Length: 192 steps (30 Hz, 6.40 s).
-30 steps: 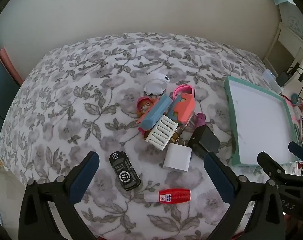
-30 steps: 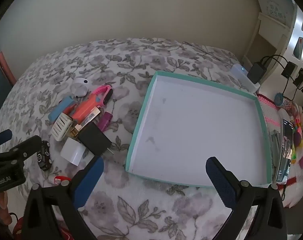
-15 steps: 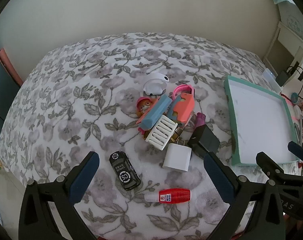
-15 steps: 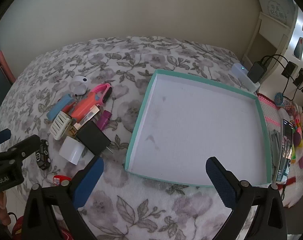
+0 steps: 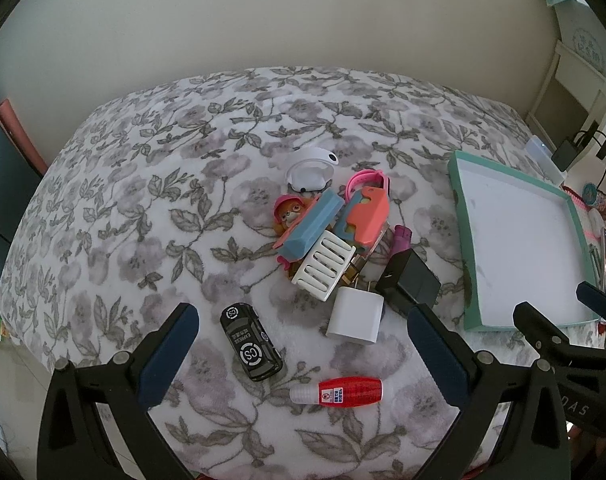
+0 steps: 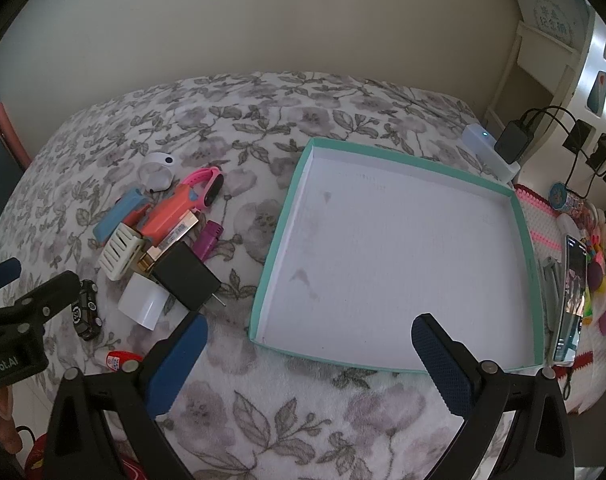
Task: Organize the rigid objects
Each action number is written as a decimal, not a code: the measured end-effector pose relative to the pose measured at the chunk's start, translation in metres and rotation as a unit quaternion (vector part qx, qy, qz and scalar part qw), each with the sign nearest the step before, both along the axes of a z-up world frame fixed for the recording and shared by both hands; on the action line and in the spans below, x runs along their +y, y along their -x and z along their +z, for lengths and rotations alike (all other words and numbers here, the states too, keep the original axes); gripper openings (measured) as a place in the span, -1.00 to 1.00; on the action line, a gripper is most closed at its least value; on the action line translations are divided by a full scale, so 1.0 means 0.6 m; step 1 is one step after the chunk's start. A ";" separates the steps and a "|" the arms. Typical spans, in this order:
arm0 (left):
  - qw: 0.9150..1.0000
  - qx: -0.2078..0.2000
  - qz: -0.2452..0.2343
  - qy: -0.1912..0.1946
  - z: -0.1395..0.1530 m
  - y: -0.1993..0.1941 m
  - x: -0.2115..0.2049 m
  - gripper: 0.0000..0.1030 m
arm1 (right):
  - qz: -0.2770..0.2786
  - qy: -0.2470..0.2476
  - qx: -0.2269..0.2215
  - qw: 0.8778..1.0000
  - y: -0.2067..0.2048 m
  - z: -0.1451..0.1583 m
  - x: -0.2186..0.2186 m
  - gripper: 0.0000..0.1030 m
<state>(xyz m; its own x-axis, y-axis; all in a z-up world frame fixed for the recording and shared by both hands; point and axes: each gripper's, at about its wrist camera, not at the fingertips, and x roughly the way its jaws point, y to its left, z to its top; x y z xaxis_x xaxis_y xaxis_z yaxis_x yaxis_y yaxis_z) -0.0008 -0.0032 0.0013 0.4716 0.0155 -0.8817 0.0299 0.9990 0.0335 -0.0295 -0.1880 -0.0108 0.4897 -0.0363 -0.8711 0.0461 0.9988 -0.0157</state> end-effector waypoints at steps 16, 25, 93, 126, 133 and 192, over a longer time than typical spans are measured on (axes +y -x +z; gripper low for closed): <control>1.000 0.000 -0.001 -0.002 0.001 0.001 0.001 1.00 | 0.000 -0.002 0.001 1.000 0.000 -0.001 -0.002 1.00; 1.000 0.000 0.000 -0.002 0.000 0.001 0.000 1.00 | 0.000 -0.003 0.001 1.000 0.000 -0.001 -0.002 1.00; 0.980 0.158 0.085 0.088 -0.157 -0.044 0.109 0.12 | 0.090 -0.120 0.155 0.977 -0.145 -0.113 0.132 0.46; 0.984 0.137 0.091 0.071 -0.066 -0.071 0.106 -0.29 | 0.032 -0.211 0.115 0.970 -0.121 -0.076 0.064 0.30; 0.991 0.096 0.073 0.055 0.002 -0.078 0.078 -0.30 | 0.030 -0.208 0.056 0.976 -0.112 -0.027 0.050 0.30; 0.983 0.115 -0.142 0.032 -0.129 -0.148 -0.353 -0.28 | -0.234 -0.007 0.060 0.970 -0.072 -0.092 -0.256 0.31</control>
